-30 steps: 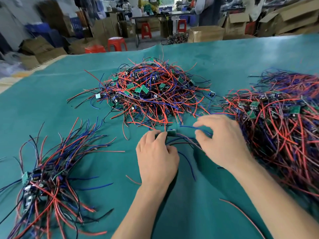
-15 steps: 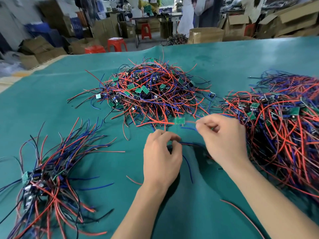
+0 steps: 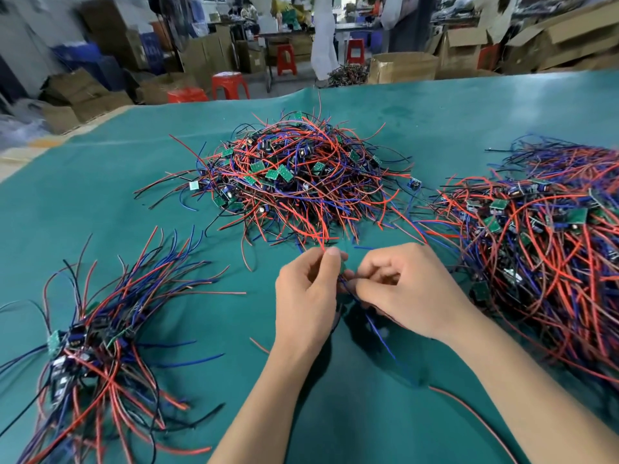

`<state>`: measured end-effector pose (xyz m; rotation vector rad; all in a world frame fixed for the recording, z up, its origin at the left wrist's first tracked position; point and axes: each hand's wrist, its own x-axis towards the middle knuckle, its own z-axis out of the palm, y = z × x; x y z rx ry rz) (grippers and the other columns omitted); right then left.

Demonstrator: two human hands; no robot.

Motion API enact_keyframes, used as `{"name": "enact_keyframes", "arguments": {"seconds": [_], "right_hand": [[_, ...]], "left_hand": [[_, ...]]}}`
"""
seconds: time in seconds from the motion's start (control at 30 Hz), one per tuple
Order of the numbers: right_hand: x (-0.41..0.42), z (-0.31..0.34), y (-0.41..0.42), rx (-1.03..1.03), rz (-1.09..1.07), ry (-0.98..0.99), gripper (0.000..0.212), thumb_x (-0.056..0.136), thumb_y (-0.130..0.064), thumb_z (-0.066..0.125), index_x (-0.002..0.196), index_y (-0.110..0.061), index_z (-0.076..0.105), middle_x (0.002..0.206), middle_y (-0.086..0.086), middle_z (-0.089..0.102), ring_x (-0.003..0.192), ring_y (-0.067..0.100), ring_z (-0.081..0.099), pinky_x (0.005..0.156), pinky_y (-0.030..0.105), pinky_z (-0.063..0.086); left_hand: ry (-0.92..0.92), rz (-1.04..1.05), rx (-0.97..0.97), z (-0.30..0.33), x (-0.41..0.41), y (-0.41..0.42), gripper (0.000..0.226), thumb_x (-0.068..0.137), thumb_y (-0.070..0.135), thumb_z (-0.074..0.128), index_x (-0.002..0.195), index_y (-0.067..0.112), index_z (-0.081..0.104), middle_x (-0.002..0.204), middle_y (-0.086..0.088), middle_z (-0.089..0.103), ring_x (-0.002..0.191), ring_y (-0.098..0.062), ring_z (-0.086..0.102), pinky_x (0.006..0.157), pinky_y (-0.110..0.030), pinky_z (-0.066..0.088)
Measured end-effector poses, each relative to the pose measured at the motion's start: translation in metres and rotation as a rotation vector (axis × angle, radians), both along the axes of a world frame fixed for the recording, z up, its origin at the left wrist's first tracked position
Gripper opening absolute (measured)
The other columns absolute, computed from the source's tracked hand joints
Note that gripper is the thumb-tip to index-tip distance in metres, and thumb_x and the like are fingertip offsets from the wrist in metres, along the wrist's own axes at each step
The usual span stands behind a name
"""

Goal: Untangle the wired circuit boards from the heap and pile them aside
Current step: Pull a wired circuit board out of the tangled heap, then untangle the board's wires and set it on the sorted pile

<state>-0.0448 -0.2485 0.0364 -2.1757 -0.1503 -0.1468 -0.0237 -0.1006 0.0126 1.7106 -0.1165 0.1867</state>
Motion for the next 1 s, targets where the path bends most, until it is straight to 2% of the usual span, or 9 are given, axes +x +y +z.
{"name": "enact_keyframes", "arguments": {"seconds": [0.13,0.27,0.33,0.43,0.6,0.7,0.8,0.87,1.0], "right_hand": [[0.001,-0.001,0.004,0.006,-0.058,-0.082,0.023,0.084,-0.028,0.072,0.065,-0.017,0.066,0.055,-0.001,0.062,0.052,0.010,0.051,0.059,0.031,0.044],[0.003,0.003,0.001,0.155,-0.105,-0.080,0.021,0.083,-0.038,0.061,0.081,-0.022,0.075,0.069,0.004,0.069,0.067,0.026,0.062,0.068,0.039,0.051],[0.002,0.005,0.001,0.228,-0.025,0.012,0.018,0.082,-0.038,0.064,0.088,-0.026,0.076,0.071,0.009,0.070,0.062,0.023,0.061,0.062,0.038,0.049],[0.001,0.001,0.004,0.248,0.044,0.088,0.011,0.080,-0.017,0.081,0.089,-0.022,0.075,0.067,0.006,0.071,0.053,0.015,0.063,0.050,0.025,0.047],[-0.003,-0.002,0.013,0.361,0.119,0.167,0.028,0.080,0.001,0.080,0.098,-0.016,0.066,0.063,0.011,0.072,0.048,0.021,0.065,0.049,0.028,0.053],[-0.001,-0.006,0.015,0.233,0.046,0.086,0.022,0.081,-0.012,0.078,0.094,-0.022,0.064,0.062,0.004,0.072,0.050,0.020,0.062,0.057,0.038,0.055],[0.004,-0.008,0.011,0.303,-0.083,-0.007,0.017,0.074,-0.030,0.071,0.090,-0.025,0.071,0.061,-0.003,0.067,0.054,0.021,0.061,0.054,0.037,0.051],[0.007,-0.009,0.009,0.378,-0.093,-0.009,0.019,0.073,-0.033,0.070,0.090,-0.027,0.076,0.063,0.002,0.064,0.055,0.018,0.060,0.051,0.033,0.048],[0.008,-0.014,0.008,0.348,-0.075,0.008,0.016,0.075,-0.041,0.073,0.082,-0.028,0.079,0.077,0.018,0.068,0.061,0.018,0.054,0.058,0.037,0.045]], "left_hand": [[-0.031,-0.029,-0.042,-0.001,0.001,0.001,0.027,0.091,0.034,0.070,0.075,0.013,0.069,0.063,0.000,0.064,0.059,-0.010,0.052,0.059,-0.028,0.044],[-0.029,-0.030,-0.048,-0.002,0.001,0.000,0.031,0.089,0.039,0.071,0.077,0.012,0.063,0.072,-0.012,0.068,0.062,-0.029,0.060,0.061,-0.044,0.052],[-0.014,-0.039,-0.099,-0.003,0.001,-0.001,0.033,0.089,0.038,0.071,0.080,0.009,0.058,0.072,-0.016,0.069,0.061,-0.031,0.063,0.058,-0.041,0.052],[0.005,0.002,-0.145,-0.004,0.003,0.000,0.037,0.088,0.038,0.071,0.080,0.007,0.052,0.065,-0.022,0.063,0.050,-0.017,0.051,0.051,-0.033,0.041],[0.040,0.038,-0.155,-0.004,0.004,0.002,0.038,0.088,0.038,0.073,0.083,0.005,0.056,0.066,-0.010,0.071,0.051,-0.019,0.062,0.052,-0.036,0.050],[0.028,0.049,-0.087,-0.005,0.004,0.003,0.032,0.085,0.039,0.076,0.079,0.011,0.060,0.064,-0.004,0.070,0.051,-0.020,0.057,0.054,-0.042,0.050],[0.024,0.052,-0.049,-0.006,0.005,0.002,0.026,0.080,0.030,0.081,0.075,0.017,0.059,0.059,-0.002,0.063,0.047,-0.017,0.058,0.047,-0.028,0.043],[0.020,0.028,-0.003,-0.006,0.004,0.001,0.025,0.079,0.022,0.082,0.074,0.019,0.058,0.056,0.001,0.061,0.045,-0.016,0.060,0.044,-0.022,0.040],[-0.007,-0.034,0.051,-0.006,0.003,0.002,0.021,0.078,0.015,0.080,0.076,0.016,0.059,0.056,0.000,0.059,0.046,-0.017,0.055,0.048,-0.027,0.042]]}}
